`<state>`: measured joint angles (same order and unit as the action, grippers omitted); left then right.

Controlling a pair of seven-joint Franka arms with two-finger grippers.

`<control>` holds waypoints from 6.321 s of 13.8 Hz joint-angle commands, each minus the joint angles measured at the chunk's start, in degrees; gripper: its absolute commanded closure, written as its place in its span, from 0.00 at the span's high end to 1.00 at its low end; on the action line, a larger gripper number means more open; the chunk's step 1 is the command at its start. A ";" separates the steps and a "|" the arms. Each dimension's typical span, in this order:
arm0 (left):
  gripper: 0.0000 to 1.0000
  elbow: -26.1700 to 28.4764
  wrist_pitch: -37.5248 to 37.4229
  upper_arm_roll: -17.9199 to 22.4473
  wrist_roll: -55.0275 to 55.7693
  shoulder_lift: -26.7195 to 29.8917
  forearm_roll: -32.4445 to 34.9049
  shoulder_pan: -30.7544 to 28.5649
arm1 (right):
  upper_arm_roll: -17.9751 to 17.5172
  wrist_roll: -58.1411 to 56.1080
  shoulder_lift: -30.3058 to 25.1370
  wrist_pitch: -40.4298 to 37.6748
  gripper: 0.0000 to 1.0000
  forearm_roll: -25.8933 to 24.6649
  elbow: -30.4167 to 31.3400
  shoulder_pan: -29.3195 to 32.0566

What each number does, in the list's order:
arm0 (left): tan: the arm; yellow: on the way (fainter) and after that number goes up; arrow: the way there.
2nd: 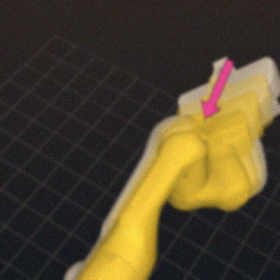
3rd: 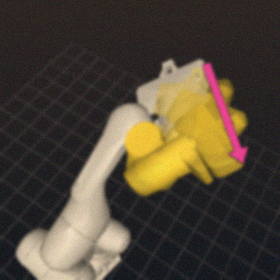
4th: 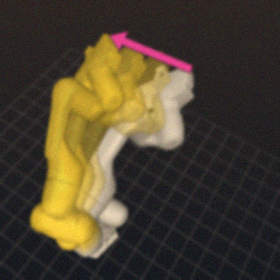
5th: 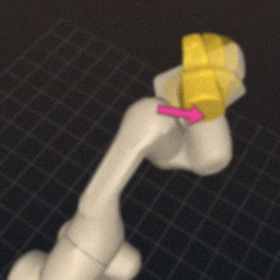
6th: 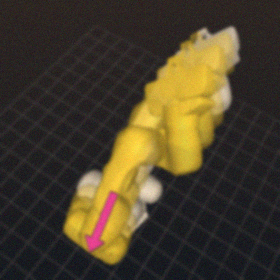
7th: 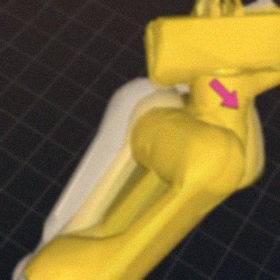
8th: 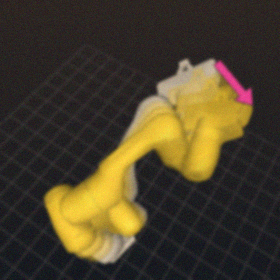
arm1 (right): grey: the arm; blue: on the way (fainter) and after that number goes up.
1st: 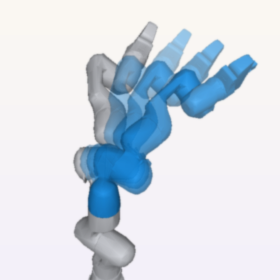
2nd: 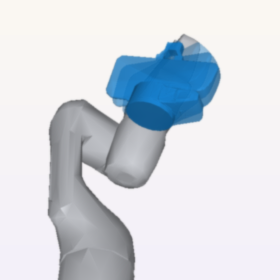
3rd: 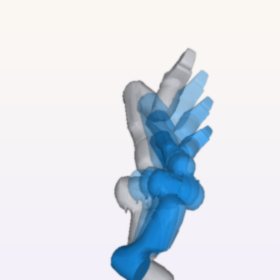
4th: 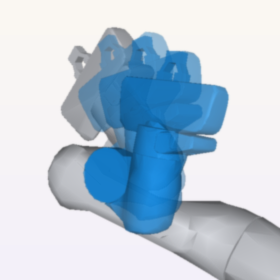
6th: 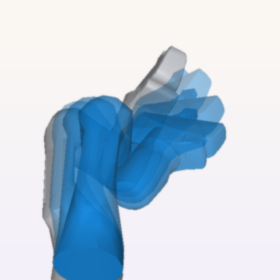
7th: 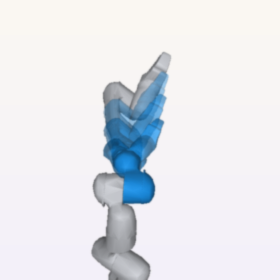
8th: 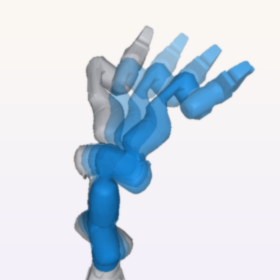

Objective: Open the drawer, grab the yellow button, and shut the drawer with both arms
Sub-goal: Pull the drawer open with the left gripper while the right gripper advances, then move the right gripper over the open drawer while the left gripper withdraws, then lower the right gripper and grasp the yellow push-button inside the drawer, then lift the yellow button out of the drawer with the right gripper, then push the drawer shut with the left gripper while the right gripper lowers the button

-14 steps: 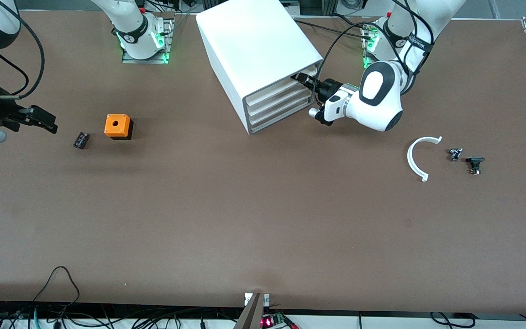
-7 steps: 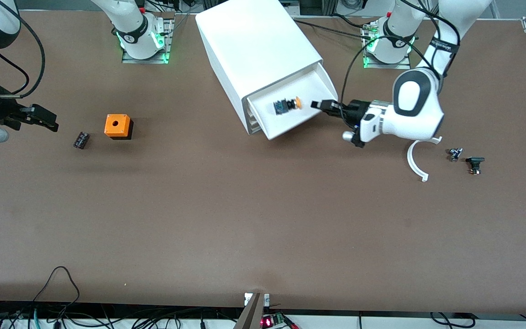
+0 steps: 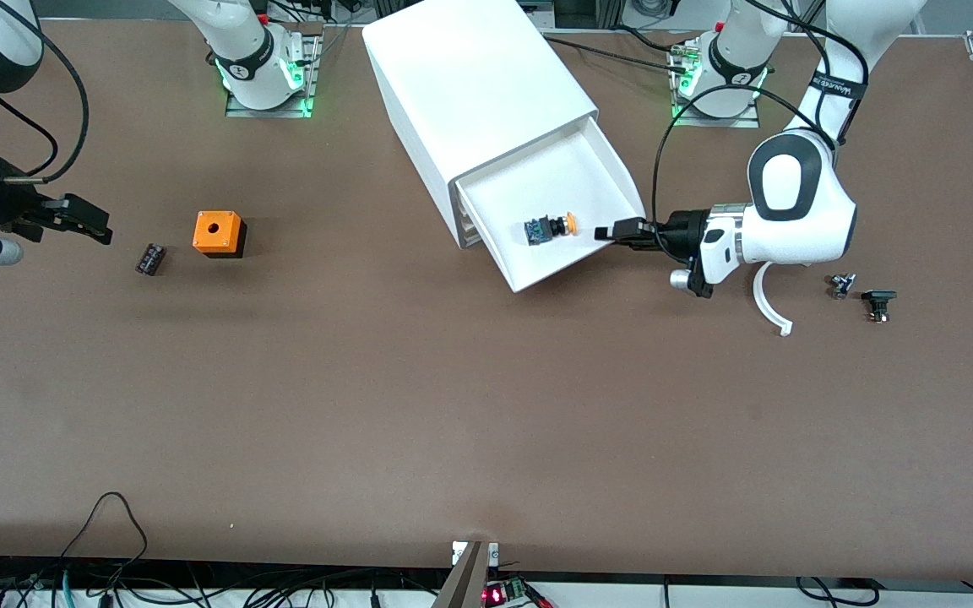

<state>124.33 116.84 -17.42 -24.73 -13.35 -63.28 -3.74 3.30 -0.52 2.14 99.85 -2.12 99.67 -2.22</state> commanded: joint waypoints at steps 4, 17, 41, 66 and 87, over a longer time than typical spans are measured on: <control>1.00 -5.13 4.89 0.28 1.44 1.05 10.60 -0.30 | -0.75 -0.62 3.92 1.47 1.00 0.98 -0.53 -9.45; 1.00 -20.68 3.62 9.85 2.84 6.50 41.82 -2.15 | -9.45 -29.15 29.04 4.30 1.00 9.16 -33.37 -31.25; 1.00 -26.86 -16.82 11.45 31.85 15.37 63.72 -0.13 | -7.26 -43.25 40.84 7.81 1.00 6.96 -39.29 -44.71; 1.00 -29.50 -20.86 11.80 32.91 14.93 63.19 1.63 | -6.03 -19.21 35.31 8.78 0.26 -1.56 -38.94 -47.18; 1.00 -13.07 9.37 -0.77 83.16 0.79 63.45 10.41 | 4.87 1.60 20.98 20.36 0.27 -2.01 5.60 -13.96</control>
<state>109.29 124.89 -18.21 54.99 -12.77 -0.35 5.76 9.08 5.29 26.36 115.40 -3.47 98.67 -18.67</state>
